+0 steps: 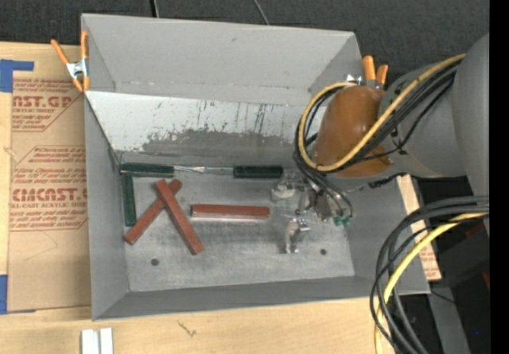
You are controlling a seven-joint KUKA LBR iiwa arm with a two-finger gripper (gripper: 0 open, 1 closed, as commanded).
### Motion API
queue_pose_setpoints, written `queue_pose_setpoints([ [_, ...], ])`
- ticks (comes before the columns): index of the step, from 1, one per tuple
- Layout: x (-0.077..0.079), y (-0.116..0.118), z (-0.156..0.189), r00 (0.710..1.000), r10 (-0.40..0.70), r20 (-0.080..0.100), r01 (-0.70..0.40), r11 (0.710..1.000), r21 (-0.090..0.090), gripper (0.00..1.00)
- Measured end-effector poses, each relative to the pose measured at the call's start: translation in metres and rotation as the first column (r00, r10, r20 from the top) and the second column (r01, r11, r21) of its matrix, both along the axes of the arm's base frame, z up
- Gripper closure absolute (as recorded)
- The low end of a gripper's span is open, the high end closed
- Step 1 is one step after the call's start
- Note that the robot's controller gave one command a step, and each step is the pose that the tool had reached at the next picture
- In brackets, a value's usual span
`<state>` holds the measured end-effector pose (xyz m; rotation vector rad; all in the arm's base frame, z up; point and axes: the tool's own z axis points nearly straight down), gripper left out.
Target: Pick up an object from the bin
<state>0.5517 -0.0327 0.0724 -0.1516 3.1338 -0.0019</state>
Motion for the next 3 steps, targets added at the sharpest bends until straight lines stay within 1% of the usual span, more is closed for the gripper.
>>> queue_pose_setpoints([
  [1, 0.000, 0.000, 0.000, 1.000, 0.000, 0.000, 0.000, 1.000, 0.000, 0.00],
  [2, 0.030, 0.055, 0.004, 1.000, 0.014, 0.012, -0.014, 1.000, 0.002, 1.00],
  [3, 0.030, 0.055, 0.004, 1.000, 0.015, 0.012, -0.015, 1.000, 0.002, 1.00],
])
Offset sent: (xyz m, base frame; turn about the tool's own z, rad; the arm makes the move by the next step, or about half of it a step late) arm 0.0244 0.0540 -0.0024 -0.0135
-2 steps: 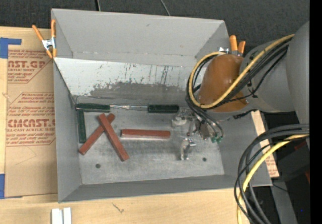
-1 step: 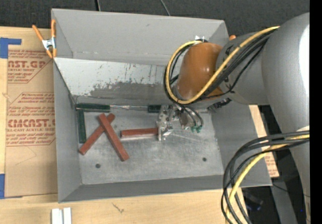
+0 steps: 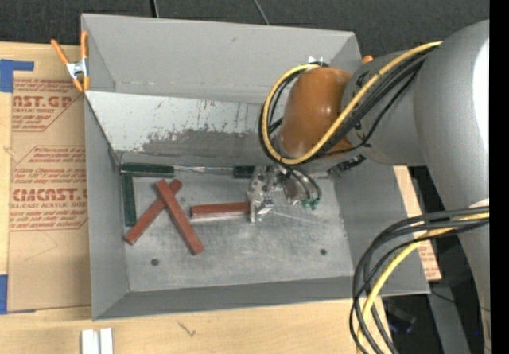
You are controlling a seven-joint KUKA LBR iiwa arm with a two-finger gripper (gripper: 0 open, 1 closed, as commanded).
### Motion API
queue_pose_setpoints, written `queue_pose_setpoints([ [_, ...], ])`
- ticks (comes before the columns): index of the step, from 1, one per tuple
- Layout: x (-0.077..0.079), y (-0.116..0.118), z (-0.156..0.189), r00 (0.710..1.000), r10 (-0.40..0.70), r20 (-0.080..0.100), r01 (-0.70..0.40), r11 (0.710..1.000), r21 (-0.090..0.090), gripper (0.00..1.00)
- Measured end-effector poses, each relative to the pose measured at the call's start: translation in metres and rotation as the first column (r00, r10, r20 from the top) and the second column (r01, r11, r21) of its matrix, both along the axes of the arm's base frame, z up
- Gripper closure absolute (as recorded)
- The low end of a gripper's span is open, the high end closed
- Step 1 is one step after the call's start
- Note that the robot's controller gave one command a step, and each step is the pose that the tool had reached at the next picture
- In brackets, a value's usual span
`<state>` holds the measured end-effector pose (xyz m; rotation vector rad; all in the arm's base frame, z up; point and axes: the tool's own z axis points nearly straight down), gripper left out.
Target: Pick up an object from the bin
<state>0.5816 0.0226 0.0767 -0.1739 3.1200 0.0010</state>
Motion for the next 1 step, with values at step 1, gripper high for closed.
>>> queue_pose_setpoints([
  [1, -0.0159, 0.0134, 0.1784, 0.999, 0.039, -0.006, -0.039, 0.999, -0.002, 1.00],
])
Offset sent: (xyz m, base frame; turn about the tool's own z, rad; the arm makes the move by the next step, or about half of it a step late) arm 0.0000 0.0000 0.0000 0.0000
